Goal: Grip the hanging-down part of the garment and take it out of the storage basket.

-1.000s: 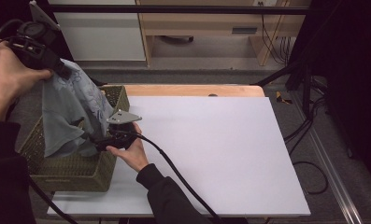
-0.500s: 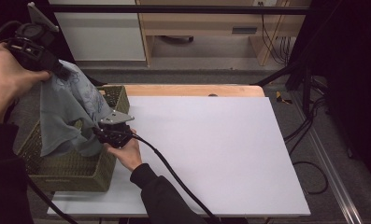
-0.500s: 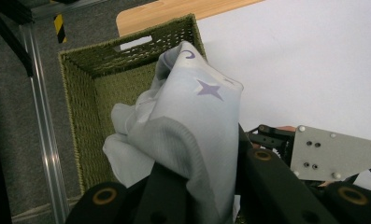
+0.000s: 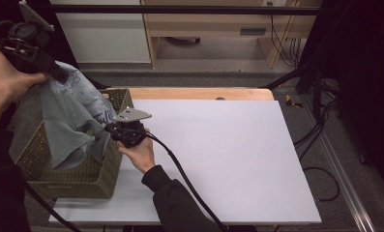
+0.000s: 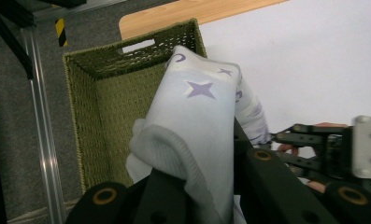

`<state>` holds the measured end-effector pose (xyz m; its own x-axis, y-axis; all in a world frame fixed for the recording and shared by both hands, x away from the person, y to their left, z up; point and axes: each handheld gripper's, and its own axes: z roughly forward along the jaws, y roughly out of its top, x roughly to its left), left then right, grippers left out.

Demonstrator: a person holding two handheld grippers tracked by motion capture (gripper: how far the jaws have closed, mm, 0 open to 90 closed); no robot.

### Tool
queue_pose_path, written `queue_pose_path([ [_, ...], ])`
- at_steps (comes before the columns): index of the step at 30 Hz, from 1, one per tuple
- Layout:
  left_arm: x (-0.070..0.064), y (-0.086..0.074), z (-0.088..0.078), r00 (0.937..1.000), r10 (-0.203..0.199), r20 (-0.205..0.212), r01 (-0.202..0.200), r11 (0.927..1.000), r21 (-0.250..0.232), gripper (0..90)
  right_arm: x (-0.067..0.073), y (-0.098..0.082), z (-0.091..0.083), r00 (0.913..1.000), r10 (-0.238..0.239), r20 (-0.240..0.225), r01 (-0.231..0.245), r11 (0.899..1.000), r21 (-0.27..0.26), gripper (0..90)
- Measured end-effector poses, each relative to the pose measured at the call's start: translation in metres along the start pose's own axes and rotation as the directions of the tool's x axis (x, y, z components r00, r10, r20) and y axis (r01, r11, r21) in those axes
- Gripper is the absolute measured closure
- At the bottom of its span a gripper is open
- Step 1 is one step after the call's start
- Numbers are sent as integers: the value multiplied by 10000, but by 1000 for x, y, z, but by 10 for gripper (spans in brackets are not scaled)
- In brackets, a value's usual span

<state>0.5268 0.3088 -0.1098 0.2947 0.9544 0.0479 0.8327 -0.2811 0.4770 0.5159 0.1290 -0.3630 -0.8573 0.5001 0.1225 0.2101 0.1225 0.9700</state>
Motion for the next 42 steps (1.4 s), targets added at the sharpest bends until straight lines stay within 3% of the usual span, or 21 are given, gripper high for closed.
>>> queue_pose_path([
  [11,-1,0,0,10000,-19,-35,19,10000,-80,828,-11,28,-45,9992,-302,264,321,9967,-740,878],
  [17,-6,3,4,10000,80,-8,-80,10000,-18,828,-17,45,-69,9966,-518,648,589,9918,-1138,878],
  [25,-9,3,4,9999,148,71,-148,9999,-49,828,-18,75,-103,9913,-796,1051,989,9762,-1930,879],
  [33,-11,3,4,9996,205,177,-203,9997,-148,828,-16,92,-121,9867,-960,1313,1260,9615,-2441,878],
  [38,-15,4,4,9994,294,184,-292,9995,-83,828,-19,91,-123,9877,-986,1210,1235,9678,-2193,877],
  [42,-17,5,6,9993,346,146,-346,9994,-33,828,-23,69,-115,9873,-1051,1192,1213,9831,-1372,875],
])
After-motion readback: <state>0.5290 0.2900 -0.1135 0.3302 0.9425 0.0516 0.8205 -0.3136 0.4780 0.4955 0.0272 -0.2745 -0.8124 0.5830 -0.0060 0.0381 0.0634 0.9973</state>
